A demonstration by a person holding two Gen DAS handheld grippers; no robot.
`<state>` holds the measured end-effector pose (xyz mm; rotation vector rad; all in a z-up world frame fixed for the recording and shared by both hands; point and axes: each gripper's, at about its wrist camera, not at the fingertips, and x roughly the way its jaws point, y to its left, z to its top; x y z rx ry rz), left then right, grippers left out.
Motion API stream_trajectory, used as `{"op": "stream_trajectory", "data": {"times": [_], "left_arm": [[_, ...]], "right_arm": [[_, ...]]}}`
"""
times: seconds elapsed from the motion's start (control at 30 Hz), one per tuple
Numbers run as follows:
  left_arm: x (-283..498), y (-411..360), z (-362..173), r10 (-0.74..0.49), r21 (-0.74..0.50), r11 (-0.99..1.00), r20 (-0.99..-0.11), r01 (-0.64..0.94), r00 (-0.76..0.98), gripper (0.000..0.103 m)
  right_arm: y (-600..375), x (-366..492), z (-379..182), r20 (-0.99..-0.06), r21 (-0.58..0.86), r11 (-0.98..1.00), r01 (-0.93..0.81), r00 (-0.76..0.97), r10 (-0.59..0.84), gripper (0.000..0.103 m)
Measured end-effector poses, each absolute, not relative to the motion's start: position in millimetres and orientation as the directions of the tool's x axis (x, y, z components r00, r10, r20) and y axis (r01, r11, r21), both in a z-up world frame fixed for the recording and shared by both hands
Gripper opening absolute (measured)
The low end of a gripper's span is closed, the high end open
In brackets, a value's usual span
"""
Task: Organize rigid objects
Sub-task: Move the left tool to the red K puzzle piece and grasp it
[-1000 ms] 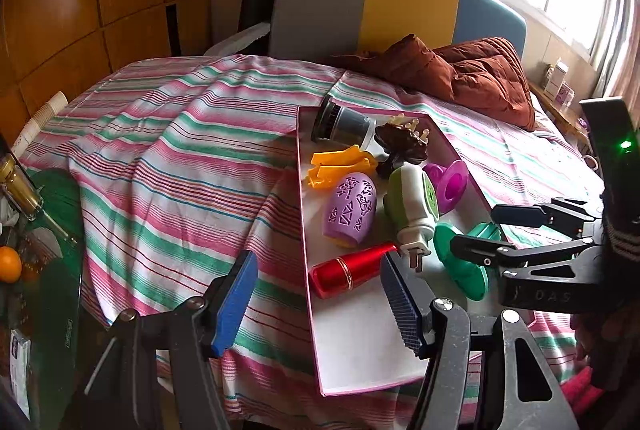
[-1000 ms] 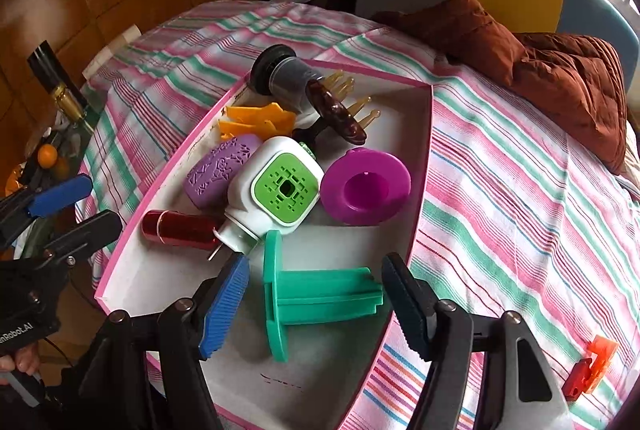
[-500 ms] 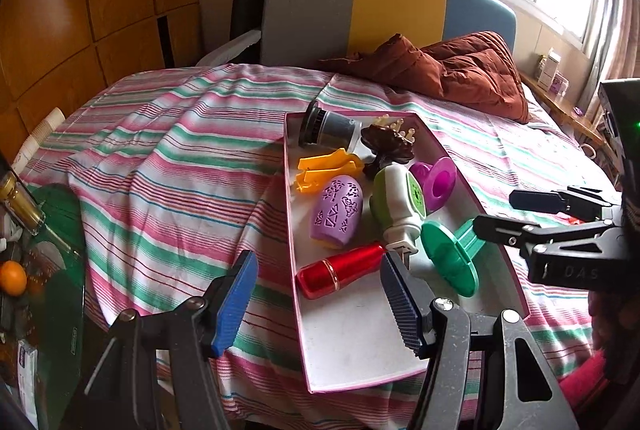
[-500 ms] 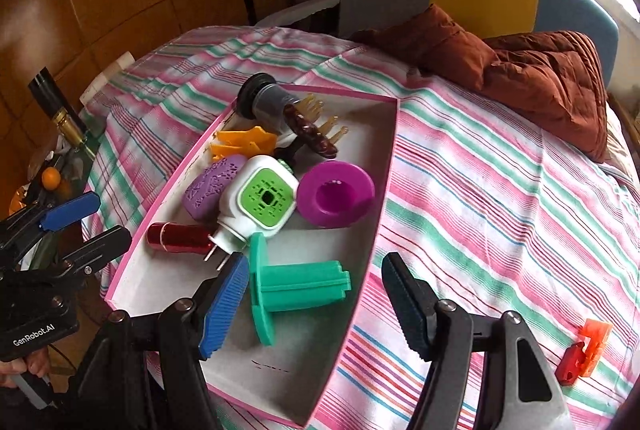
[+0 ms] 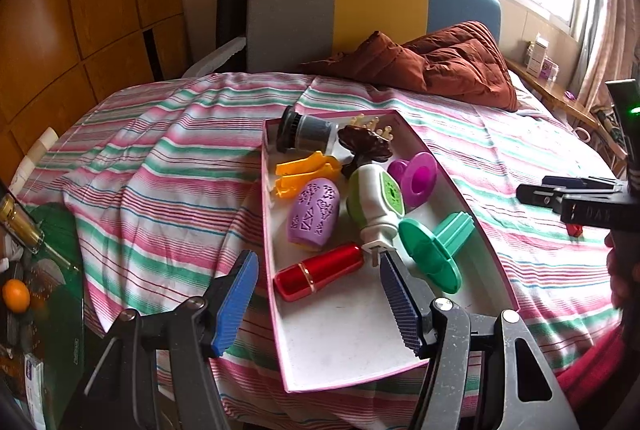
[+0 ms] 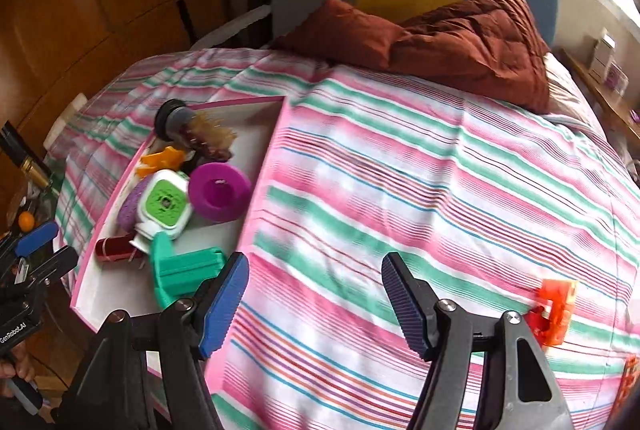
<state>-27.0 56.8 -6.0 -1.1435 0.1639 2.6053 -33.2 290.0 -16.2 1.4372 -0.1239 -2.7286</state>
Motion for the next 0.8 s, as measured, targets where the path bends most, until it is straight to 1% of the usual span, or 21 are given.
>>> {"op": "stream_trajectory", "data": {"times": [0.3,0.43,0.57,0.6,0.7,0.8], "left_arm": [[-23.7,76.5,-3.2,0.241,0.005,-0.933,-0.732,-0.359,-0.637,0.064],[-22.2,87.6,-2.5,0.258,0.011,-0.921,-0.731,-0.389,-0.631,0.064],[-21.0,102.4,-1.1,0.279,0.016,-0.905,-0.731,-0.425,-0.622,0.064],[-20.9,106.0,-0.7,0.286,0.015,-0.901,-0.731,-0.434,-0.620,0.064],[-20.5,121.0,0.5,0.312,0.009,-0.884,-0.733,-0.467,-0.605,0.064],[-19.7,142.4,0.3,0.343,0.007,-0.857,-0.737,-0.515,-0.582,0.064]], "right_arm": [[359.9,-17.6,-8.9,-0.808,0.066,-0.986,-0.155,-0.587,0.038,0.070],[410.4,-6.0,-5.3,-0.794,0.093,-0.947,-0.308,-0.596,0.116,0.070],[466.0,13.7,-6.8,-0.778,0.131,-0.860,-0.492,-0.589,0.218,0.070],[479.6,20.4,-8.3,-0.777,0.155,-0.828,-0.539,-0.584,0.235,0.070],[514.9,44.1,-10.3,-0.765,0.287,-0.692,-0.662,-0.594,0.251,0.070],[533.7,61.9,-13.3,-0.756,0.368,-0.601,-0.709,-0.604,0.250,0.070]]}}
